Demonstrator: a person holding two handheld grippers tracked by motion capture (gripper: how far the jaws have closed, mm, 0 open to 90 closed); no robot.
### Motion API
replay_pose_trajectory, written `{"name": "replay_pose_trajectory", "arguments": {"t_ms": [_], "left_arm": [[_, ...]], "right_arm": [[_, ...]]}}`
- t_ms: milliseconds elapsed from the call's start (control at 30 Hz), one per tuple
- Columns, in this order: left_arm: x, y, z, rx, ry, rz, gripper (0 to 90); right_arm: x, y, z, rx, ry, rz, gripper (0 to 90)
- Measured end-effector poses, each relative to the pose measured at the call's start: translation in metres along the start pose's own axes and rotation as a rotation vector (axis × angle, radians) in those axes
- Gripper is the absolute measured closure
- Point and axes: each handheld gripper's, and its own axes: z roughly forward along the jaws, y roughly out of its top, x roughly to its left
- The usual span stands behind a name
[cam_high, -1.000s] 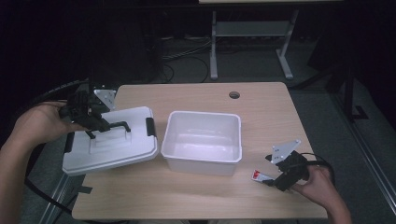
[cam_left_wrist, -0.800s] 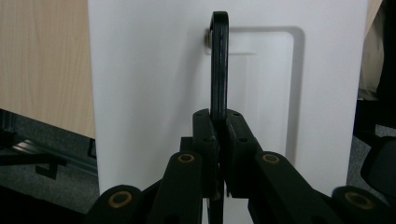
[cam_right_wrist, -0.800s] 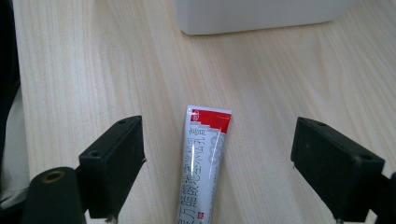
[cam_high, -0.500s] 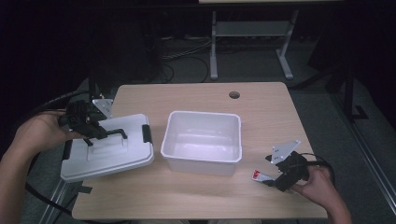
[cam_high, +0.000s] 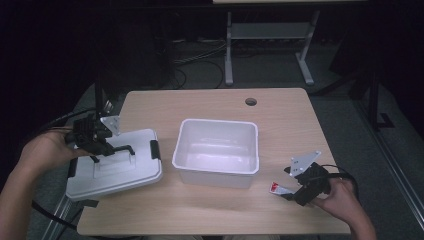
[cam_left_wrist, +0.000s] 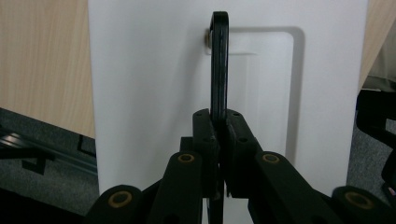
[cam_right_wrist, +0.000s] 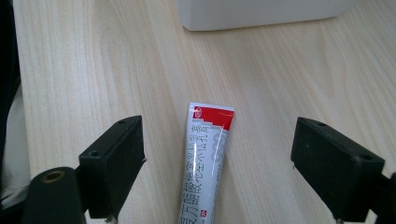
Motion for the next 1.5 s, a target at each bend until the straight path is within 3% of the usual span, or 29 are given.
{"name": "replay_pose_trajectory", "arguments": {"t_ms": [833, 1500], "left_arm": [[0.003, -0.006, 0.066, 0.011, -0.044, -0.010, 84.8], [0.005, -0.003, 0.092, 0.007, -0.051, -0.004, 84.8]], "right_arm": [[0.001, -0.001, 0.002, 0.009, 0.000, -0.001, 16.9], [0.001, -0.002, 0.004, 0.020, 0.007, 0.001, 16.9]]}}
